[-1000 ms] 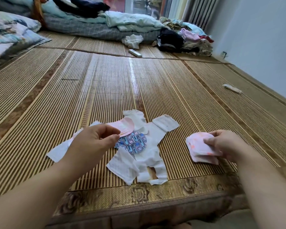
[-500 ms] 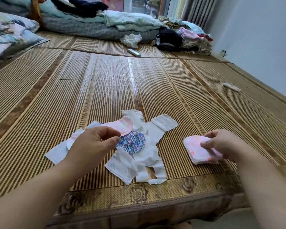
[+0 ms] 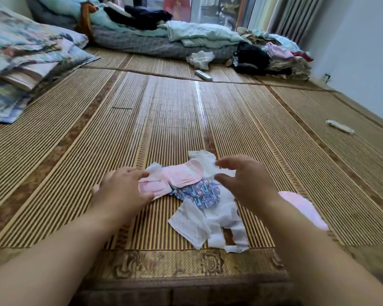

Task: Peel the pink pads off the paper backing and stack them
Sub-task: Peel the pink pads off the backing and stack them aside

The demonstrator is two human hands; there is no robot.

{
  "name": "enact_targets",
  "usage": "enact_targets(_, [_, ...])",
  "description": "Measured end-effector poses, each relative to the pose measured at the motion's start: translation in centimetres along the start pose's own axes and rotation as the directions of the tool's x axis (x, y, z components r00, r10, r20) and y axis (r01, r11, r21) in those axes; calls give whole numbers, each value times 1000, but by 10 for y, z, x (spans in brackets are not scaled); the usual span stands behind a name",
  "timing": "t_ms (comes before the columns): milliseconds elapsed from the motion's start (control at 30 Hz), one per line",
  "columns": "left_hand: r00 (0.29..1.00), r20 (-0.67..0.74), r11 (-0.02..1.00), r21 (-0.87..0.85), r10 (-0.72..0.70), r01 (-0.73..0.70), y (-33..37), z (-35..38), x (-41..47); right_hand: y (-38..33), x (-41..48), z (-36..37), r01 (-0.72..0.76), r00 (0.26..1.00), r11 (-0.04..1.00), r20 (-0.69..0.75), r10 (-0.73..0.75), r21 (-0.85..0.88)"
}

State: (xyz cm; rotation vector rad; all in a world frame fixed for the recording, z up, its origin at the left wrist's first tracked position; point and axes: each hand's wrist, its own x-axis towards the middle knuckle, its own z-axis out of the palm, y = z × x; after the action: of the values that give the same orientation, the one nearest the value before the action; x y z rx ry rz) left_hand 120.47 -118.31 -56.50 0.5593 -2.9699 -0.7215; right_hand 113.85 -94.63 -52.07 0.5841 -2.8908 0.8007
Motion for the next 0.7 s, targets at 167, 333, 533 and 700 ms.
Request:
enact_targets(167, [997, 80, 999, 31, 8, -11, -17, -1, 1, -44, 13, 69, 230, 943, 972, 261, -208, -55])
enact_targets(333, [994, 110, 997, 77, -9, 0, -30, -5, -2, -62, 26, 94, 298, 926, 948, 276, -257, -115])
enact_targets(533, [990, 131, 996, 82, -46, 35, -44, -12, -3, -73, 33, 107, 326, 923, 912, 291, -251, -247])
enact_targets(700, [995, -44, 990, -110, 87, -91, -41, -20, -6, -80, 36, 91, 269, 956, 958, 144, -254, -95])
